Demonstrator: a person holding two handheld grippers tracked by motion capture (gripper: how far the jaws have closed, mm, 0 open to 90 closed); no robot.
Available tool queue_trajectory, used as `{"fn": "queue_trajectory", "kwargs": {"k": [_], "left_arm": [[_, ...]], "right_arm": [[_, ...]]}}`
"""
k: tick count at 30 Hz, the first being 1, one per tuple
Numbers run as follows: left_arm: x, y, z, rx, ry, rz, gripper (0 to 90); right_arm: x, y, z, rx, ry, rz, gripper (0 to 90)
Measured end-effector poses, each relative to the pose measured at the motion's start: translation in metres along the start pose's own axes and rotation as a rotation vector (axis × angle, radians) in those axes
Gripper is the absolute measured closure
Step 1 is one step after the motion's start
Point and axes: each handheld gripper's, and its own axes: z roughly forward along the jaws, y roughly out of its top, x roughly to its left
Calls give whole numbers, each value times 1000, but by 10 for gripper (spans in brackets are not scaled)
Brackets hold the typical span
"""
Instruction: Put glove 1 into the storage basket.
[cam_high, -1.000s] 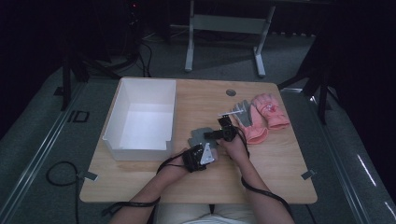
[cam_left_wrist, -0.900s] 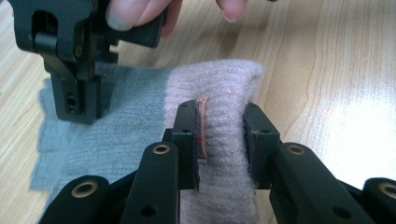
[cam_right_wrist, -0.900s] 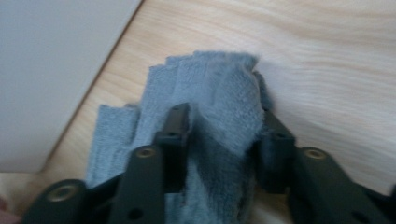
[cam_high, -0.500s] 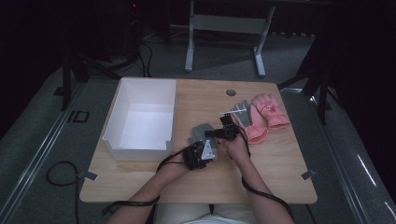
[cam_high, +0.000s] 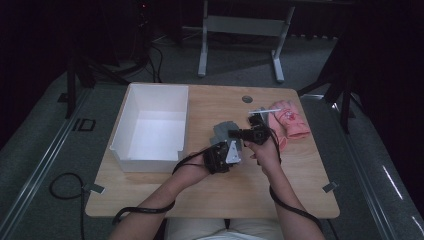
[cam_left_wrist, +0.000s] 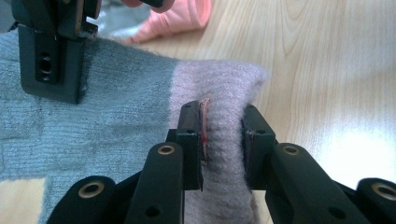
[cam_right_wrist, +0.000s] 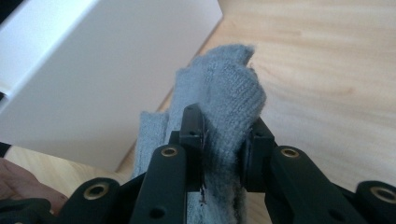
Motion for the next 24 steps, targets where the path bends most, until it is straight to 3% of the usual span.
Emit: {"fn": "queue_trajectory", "kwargs": {"k": [12, 24], "left_arm": [[29, 20, -50, 6, -7, 72, 735], [54, 13, -92, 74, 26, 135, 735]], "right_arm": [[26, 32, -25, -72, 10, -51, 748], [65, 65, -14, -95, 40, -98, 748]]}}
